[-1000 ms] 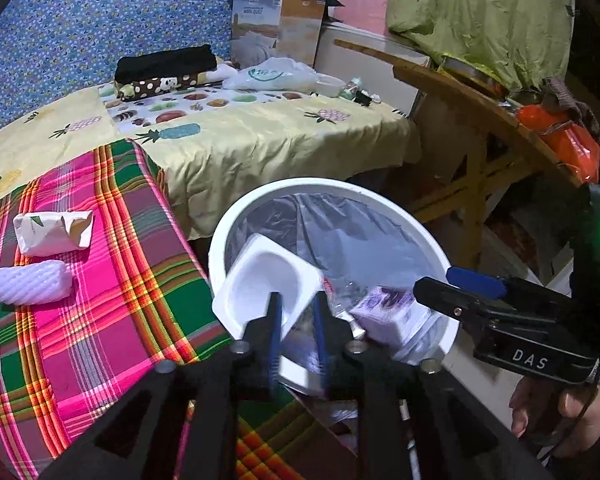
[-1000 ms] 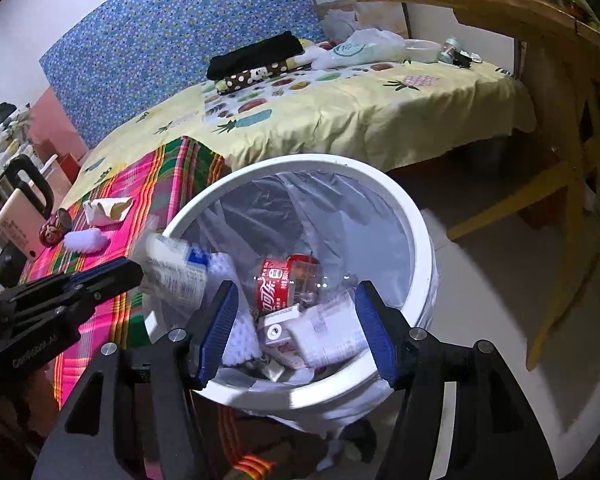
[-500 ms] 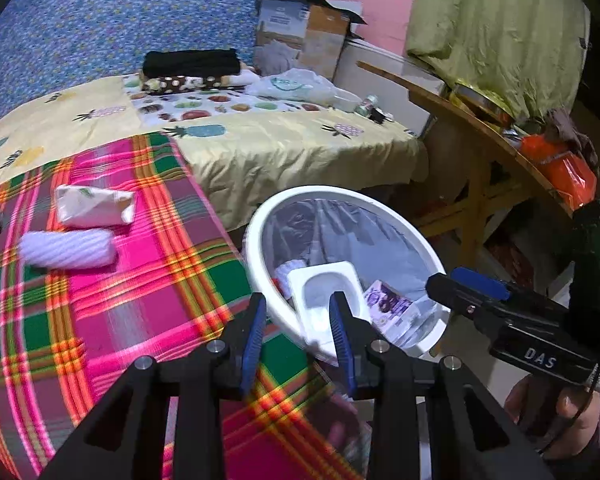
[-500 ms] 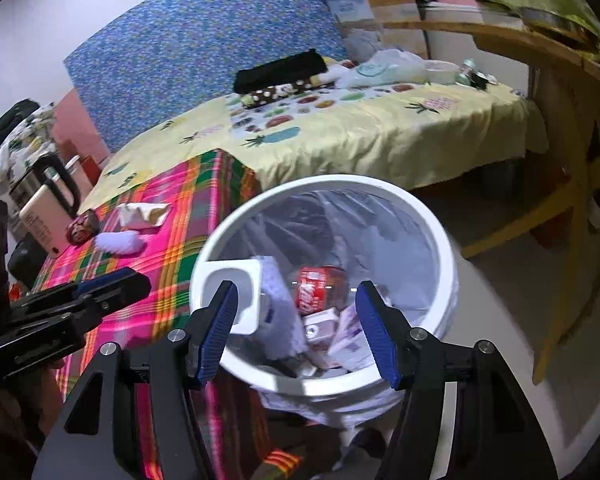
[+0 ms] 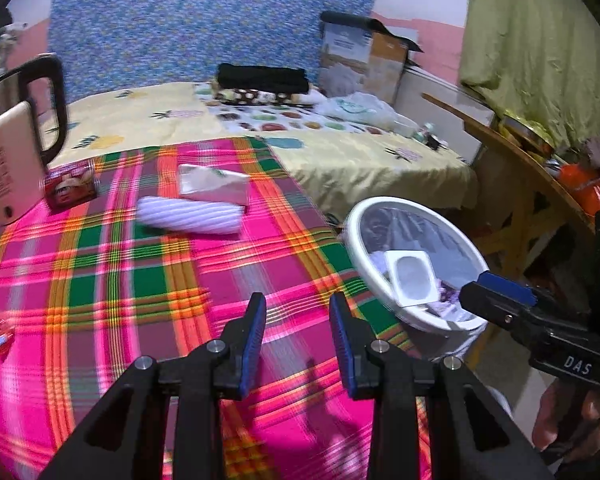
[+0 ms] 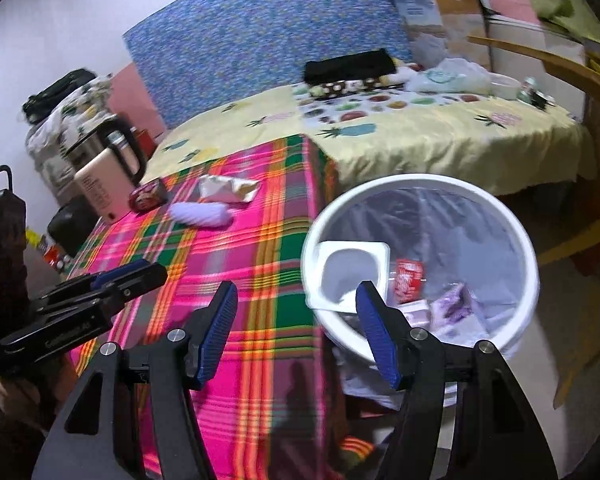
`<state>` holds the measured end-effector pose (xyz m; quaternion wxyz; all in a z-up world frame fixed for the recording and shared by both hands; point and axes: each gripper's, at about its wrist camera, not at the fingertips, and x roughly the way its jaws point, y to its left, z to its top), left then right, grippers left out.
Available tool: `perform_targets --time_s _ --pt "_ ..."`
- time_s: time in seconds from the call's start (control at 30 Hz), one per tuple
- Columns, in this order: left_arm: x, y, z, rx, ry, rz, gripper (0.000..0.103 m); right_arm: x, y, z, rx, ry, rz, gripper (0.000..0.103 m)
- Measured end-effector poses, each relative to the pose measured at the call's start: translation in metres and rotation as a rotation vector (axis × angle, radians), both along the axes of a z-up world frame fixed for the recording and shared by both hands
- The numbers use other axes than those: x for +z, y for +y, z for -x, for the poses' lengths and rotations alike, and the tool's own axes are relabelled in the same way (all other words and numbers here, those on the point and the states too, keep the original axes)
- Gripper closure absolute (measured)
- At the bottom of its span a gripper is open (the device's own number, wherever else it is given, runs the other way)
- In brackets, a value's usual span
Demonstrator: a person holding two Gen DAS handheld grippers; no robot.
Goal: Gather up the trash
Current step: 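Move both open tools back over the table, then grasp the clear plastic cup with left tool while right tool grasps the white tissue packet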
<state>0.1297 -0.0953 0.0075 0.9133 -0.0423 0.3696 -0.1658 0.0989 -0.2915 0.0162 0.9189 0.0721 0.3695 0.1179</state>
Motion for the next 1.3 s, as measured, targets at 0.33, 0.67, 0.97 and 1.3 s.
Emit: perform_targets --time_s 0.33,0.67,0.97,1.3 --pt "-0.006 0.053 0.012 0.132 0.007 -0.034 0.069 0.002 0.034 -0.004 0.098 0.003 0.034 0.04" --pt "-0.011 0.122 0.018 0.313 0.015 -0.044 0.052 0.012 0.07 -0.018 0.177 -0.04 0.021 0.04" --pt "-0.015 0.171 0.022 0.477 0.011 -0.07 0.043 0.006 0.099 -0.036 0.252 -0.034 0.05 0.04" --pt "-0.029 0.21 0.017 0.617 0.041 -0.08 0.038 0.0 0.112 -0.07 0.296 -0.035 0.098 0.04"
